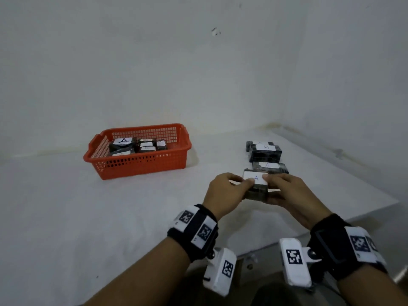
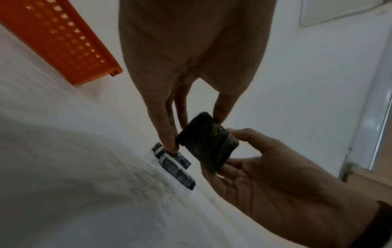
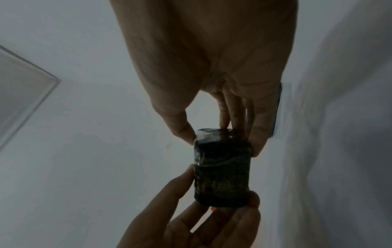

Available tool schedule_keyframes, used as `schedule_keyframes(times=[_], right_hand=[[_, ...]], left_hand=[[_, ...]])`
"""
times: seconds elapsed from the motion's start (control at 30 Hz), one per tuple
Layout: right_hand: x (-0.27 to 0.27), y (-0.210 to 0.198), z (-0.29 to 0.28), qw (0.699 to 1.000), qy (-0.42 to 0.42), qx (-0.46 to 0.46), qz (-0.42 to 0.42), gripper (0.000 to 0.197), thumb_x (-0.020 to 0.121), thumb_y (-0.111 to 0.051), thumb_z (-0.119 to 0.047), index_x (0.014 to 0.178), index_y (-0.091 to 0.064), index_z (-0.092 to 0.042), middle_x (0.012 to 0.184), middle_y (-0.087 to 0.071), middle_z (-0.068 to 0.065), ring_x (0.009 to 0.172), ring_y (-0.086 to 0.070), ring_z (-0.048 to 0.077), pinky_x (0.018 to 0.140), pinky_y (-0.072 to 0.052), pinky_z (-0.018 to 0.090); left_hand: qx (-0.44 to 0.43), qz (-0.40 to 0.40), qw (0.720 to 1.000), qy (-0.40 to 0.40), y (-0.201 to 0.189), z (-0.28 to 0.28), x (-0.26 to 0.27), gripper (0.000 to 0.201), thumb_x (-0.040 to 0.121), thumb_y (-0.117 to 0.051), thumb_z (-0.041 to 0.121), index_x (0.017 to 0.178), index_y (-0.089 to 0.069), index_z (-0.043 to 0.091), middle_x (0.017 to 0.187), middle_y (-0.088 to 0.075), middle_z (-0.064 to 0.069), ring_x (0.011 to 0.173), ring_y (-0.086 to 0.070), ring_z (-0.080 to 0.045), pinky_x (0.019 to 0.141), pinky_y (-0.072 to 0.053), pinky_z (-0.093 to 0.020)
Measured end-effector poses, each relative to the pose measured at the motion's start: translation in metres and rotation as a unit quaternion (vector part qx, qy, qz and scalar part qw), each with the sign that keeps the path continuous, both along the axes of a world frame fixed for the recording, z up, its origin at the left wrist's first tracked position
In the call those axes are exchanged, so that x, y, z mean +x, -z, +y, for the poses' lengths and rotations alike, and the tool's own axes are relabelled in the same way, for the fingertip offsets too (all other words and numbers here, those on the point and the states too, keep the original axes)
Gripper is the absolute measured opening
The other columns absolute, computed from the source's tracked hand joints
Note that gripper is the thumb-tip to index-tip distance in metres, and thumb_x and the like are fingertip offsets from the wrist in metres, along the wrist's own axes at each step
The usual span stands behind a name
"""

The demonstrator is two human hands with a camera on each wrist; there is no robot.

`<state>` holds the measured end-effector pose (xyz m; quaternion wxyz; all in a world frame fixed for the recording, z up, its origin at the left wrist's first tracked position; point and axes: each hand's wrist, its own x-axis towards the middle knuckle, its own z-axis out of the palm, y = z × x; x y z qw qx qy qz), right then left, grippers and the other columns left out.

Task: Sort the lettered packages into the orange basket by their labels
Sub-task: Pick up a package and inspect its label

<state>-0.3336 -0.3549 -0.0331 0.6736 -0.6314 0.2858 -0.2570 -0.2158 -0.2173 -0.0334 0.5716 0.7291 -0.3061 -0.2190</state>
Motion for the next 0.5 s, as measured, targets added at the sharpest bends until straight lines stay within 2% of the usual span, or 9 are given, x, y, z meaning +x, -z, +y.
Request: schedule_keyframes(times=[0.07,0.17,0.2,0.27,0.33,0.4,0.43,0.5], right_hand=[[-0.006,-0.002,-0.022,0.999,-0.009,0.011,0.036,0.028,0.1,-0.066,-0.019,0.118,-0.071,0.003,0.11,-0.077,0.021,0.082,-0.077,0.028,0.066,-0.062,0.032],[-0.007,-0.002,-0.054,0.998,0.001,0.02,0.064,0.029,0.098,-0.069,-0.018,0.119,-0.072,0.002,0.105,-0.077,0.016,0.083,-0.072,0.026,0.069,-0.06,0.031],[-0.006,-0.001,-0.063,0.997,0.006,0.019,0.072,0.03,0.096,-0.071,-0.018,0.119,-0.073,0.002,0.106,-0.078,0.016,0.084,-0.071,0.025,0.07,-0.059,0.03],[-0.002,0.0,-0.079,0.996,0.023,0.014,0.087,0.031,0.093,-0.076,-0.016,0.117,-0.073,0.003,0.112,-0.078,0.019,0.088,-0.071,0.027,0.07,-0.058,0.03],[0.002,0.001,-0.09,0.994,0.049,0.0,0.102,0.032,0.09,-0.079,-0.013,0.113,-0.072,0.008,0.113,-0.076,0.025,0.088,-0.071,0.029,0.067,-0.057,0.031],[0.005,0.002,-0.098,0.989,0.066,-0.025,0.128,0.033,0.089,-0.08,-0.011,0.11,-0.071,0.012,0.106,-0.076,0.026,0.078,-0.071,0.028,0.057,-0.055,0.029],[0.006,0.002,-0.1,0.986,0.07,-0.038,0.144,0.033,0.089,-0.08,-0.012,0.108,-0.071,0.013,0.1,-0.076,0.026,0.071,-0.07,0.026,0.053,-0.053,0.028],[0.009,0.005,-0.105,0.981,0.074,-0.054,0.17,0.033,0.088,-0.082,-0.013,0.106,-0.071,0.013,0.092,-0.075,0.023,0.064,-0.069,0.024,0.052,-0.053,0.028]], left_hand=[[0.03,0.015,0.999,0.015,-0.001,-0.027,0.002,0.027,0.083,-0.078,0.044,0.083,-0.071,0.018,0.088,-0.077,-0.008,0.079,-0.077,-0.024,0.085,-0.065,-0.043],[0.07,0.016,0.997,0.026,-0.001,-0.068,0.005,0.03,0.084,-0.075,0.037,0.07,-0.07,0.011,0.081,-0.075,-0.013,0.082,-0.078,-0.033,0.082,-0.065,-0.046],[0.084,0.006,0.996,0.025,0.0,-0.081,0.006,0.031,0.083,-0.073,0.038,0.072,-0.07,0.01,0.081,-0.075,-0.013,0.084,-0.078,-0.034,0.082,-0.065,-0.045],[0.111,-0.022,0.993,0.021,0.003,-0.105,0.008,0.032,0.084,-0.071,0.04,0.078,-0.069,0.009,0.086,-0.075,-0.012,0.088,-0.076,-0.032,0.076,-0.063,-0.035],[0.13,-0.039,0.991,0.014,0.005,-0.122,0.011,0.031,0.089,-0.069,0.04,0.074,-0.063,0.013,0.08,-0.07,-0.007,0.086,-0.071,-0.028,0.062,-0.051,-0.025],[0.158,-0.059,0.986,0.016,0.009,-0.133,0.014,0.029,0.091,-0.067,0.038,0.075,-0.061,0.014,0.079,-0.065,-0.005,0.078,-0.062,-0.023,0.051,-0.04,-0.023],[0.174,-0.069,0.982,0.019,0.011,-0.138,0.016,0.027,0.092,-0.066,0.038,0.081,-0.065,0.013,0.086,-0.067,-0.008,0.075,-0.06,-0.021,0.051,-0.039,-0.023],[0.188,-0.062,0.98,0.007,0.015,-0.143,0.019,0.029,0.09,-0.068,0.039,0.095,-0.068,0.011,0.101,-0.071,-0.011,0.08,-0.063,-0.022,0.06,-0.044,-0.024]])
